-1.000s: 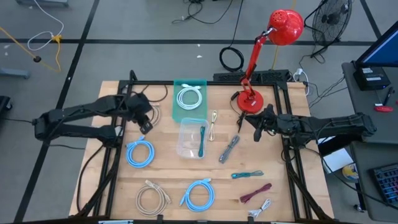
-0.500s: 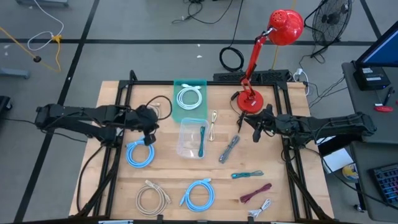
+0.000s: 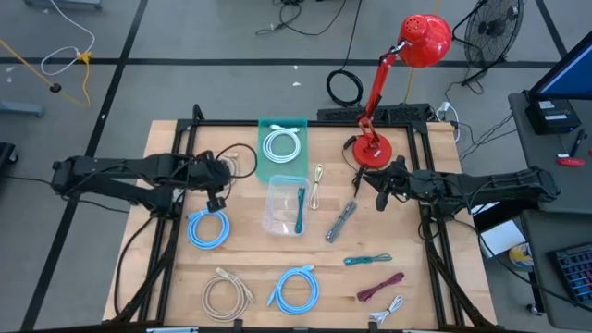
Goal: Pick & Place USB Port
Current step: Put the top brown rolled USB cable into the blue bin
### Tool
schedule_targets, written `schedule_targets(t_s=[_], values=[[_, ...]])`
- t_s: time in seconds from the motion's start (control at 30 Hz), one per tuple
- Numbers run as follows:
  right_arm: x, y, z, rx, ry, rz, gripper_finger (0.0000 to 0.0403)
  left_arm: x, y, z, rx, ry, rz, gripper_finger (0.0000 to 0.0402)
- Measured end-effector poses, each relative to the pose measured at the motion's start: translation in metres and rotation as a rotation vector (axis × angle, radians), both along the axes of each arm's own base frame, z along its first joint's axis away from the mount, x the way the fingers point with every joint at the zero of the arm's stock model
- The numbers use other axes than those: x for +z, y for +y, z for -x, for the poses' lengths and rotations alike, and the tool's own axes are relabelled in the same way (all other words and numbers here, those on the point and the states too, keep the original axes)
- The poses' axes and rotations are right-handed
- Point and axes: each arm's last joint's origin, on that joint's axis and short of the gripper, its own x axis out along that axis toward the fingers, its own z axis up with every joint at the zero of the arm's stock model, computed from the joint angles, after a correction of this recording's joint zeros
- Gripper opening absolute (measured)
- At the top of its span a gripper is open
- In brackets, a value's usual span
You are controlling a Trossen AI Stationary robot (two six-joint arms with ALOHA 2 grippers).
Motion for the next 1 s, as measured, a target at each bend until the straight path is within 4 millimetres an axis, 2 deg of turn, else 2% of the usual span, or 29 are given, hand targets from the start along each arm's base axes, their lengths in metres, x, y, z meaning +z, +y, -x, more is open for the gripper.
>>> schedule_targets(t_s=[0.13,0.4,0.5,0.73,1.0], values=[[0.0,0.0,0.0,-0.002,0.0,0.001,0.0059,-0.011,0.004,-0.009,-0.025,0.087,-0.011,0.0039],[0.0,0.0,0.0,-0.002,-0.002,-0.002,0.0059,-0.053,0.028,-0.035,0.069,0.366,-0.118,0.0159],[0.0,0.0,0.0,-0.001,-0.001,-0.002,0.0059,-0.067,0.042,-0.039,0.12,0.414,-0.062,0.0188],[0.0,0.0,0.0,0.0,-0.001,-0.002,0.0059,-0.076,0.072,-0.032,0.194,0.444,0.054,0.0204],[0.0,0.0,0.0,0.0,0.0,-0.002,0.0059,-0.075,0.087,-0.021,0.181,0.407,0.228,0.0205]])
